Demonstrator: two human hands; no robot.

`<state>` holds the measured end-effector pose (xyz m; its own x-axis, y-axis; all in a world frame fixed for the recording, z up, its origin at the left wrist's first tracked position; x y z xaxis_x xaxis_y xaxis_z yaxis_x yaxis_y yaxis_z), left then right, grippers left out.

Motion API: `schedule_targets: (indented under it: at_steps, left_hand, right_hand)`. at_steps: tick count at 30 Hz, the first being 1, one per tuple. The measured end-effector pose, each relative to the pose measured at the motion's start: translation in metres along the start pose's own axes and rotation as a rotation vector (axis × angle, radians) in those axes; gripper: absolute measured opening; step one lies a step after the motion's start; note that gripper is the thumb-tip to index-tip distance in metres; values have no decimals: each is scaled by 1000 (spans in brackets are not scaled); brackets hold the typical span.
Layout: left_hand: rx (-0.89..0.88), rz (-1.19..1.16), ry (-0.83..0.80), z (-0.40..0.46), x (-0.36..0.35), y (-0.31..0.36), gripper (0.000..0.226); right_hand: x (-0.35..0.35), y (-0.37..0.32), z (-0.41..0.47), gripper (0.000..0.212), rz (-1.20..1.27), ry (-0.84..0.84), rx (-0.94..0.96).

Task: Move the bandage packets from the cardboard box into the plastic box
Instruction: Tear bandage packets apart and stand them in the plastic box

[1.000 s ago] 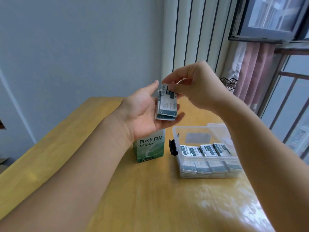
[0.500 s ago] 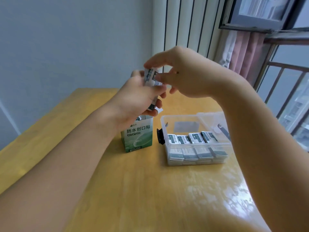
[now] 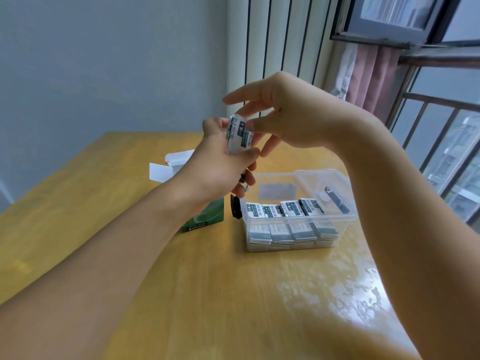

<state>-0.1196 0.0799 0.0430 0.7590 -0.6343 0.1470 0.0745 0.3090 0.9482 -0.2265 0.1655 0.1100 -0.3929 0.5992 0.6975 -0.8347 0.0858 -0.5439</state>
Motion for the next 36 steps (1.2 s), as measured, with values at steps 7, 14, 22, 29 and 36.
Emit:
schedule_targets:
  at_steps: [7, 14, 22, 29, 36]
  left_hand:
    - [5, 8, 43, 4, 0, -4, 52]
    - [-53, 75, -23, -2, -8, -4, 53]
    - [-386, 515, -97, 1, 7, 2, 19]
    - [-381, 661, -338, -4, 2, -4, 31]
    - [-387, 859, -464, -9, -8, -25, 63]
  right_hand:
    - [-2, -5, 5, 37, -136, 121, 125]
    - [12, 10, 1, 30, 3, -3, 36]
    - [23, 62, -6, 27, -3, -349, -253]
    - [-16, 74, 2, 27, -131, -484, -310]
    - [-21, 74, -1, 29, -194, -549, -361]
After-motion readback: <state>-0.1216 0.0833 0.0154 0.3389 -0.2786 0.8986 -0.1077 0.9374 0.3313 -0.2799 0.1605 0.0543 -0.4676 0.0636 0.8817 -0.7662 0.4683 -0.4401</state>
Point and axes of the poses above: each hand's wrist, its own z-axis towards the middle knuckle, its own x-axis out of the back of the hand, y = z × x, the point moved 2 cm from there along z, towards the middle knuckle, and after that the axes turned 14 degrees about y, right-handed, at the moved point
